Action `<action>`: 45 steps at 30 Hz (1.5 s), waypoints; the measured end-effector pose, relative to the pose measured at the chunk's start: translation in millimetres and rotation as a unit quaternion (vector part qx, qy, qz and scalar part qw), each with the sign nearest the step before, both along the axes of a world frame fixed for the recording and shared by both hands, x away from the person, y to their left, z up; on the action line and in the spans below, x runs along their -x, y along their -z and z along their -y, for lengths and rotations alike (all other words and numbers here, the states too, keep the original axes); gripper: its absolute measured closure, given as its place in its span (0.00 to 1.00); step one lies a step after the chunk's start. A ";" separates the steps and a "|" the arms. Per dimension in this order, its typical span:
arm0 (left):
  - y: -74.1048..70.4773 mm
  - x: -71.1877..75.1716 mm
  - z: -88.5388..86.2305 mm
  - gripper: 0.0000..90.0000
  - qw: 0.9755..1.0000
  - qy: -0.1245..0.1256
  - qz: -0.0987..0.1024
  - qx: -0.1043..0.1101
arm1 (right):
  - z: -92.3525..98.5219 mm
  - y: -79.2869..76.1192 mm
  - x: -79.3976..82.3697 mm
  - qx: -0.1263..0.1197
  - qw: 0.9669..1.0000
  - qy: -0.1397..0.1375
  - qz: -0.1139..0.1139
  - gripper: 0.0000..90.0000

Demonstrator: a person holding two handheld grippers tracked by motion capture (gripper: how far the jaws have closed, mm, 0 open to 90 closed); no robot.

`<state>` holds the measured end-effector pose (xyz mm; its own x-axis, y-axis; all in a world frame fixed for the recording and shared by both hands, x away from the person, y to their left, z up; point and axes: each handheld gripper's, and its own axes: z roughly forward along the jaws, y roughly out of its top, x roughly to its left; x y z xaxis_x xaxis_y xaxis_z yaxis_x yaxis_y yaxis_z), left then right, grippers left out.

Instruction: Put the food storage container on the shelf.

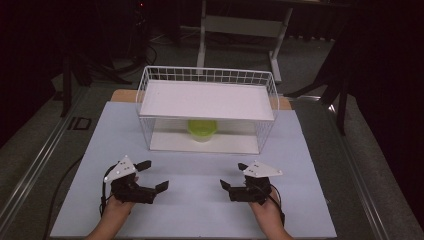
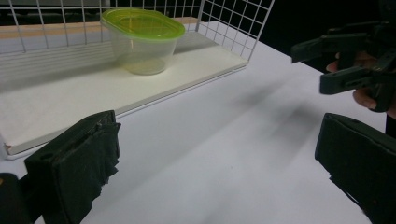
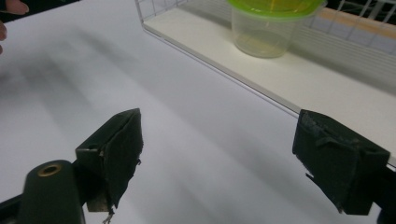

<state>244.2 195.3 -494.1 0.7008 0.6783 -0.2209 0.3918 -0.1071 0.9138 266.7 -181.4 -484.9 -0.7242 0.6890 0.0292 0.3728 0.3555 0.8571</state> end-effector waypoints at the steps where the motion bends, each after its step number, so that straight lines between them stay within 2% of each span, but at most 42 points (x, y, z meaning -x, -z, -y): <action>1: -0.6 0.3 -0.9 0.01 1.000 0.000 0.000 -0.001 | 3.4 -1.8 1.6 0.002 1.000 0.001 0.002 0.18; 4: -1.7 1.6 -4.1 0.01 1.000 -0.001 -0.001 0.000 | 13.3 -5.9 5.5 -0.005 1.000 0.006 0.005 0.18; 8: -1.3 3.6 -6.3 0.01 1.000 -0.008 -0.009 -0.018 | 26.5 -6.6 9.5 -0.009 1.000 0.011 0.005 0.19; 10: -1.1 5.6 -7.1 0.01 1.000 -0.014 -0.008 -0.020 | 31.7 -5.5 11.0 -0.006 1.000 0.007 0.008 0.21; 18: 0.6 8.7 -10.0 0.01 1.000 0.002 -0.005 -0.023 | 51.6 2.7 14.0 -0.020 1.000 0.007 -0.007 0.21; 21: 3.1 7.3 -10.2 0.01 1.000 0.000 -0.004 -0.030 | 54.5 6.0 11.5 -0.016 1.000 0.012 -0.011 0.21; 24: 5.5 5.3 -10.5 0.01 1.000 0.003 -0.008 -0.028 | 56.6 8.8 8.1 -0.009 1.000 0.012 -0.005 0.21; 29: 8.6 2.6 -11.3 0.01 1.000 0.003 -0.011 -0.018 | 57.9 12.5 4.6 -0.007 1.000 0.010 -0.005 0.21; 30: 8.8 1.8 -11.3 0.01 1.000 0.001 -0.011 -0.007 | 57.6 12.6 3.9 -0.005 1.000 0.012 -0.008 0.21; 33: 9.7 1.6 -9.5 0.01 1.000 -0.001 -0.009 -0.003 | 56.3 11.9 2.8 -0.016 1.000 0.008 -0.003 0.21; 36: 10.9 3.7 -6.7 0.01 1.000 0.004 -0.008 -0.015 | 54.8 13.3 2.5 -0.029 1.000 0.004 -0.004 0.21; 40: 12.2 6.1 -5.9 0.01 1.000 0.007 -0.008 -0.027 | 51.3 15.9 2.0 -0.011 1.000 -0.003 0.004 0.21; 45: 12.4 5.9 -8.4 0.01 1.000 0.007 -0.014 -0.015 | 50.1 18.5 0.1 0.001 1.000 -0.006 0.011 0.21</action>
<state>238.3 203.6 -506.5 0.7041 0.6752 -0.2197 0.4149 -0.1403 0.8990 266.7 -231.5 -503.4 -0.7335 0.6796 0.0118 0.3493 0.3621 0.8642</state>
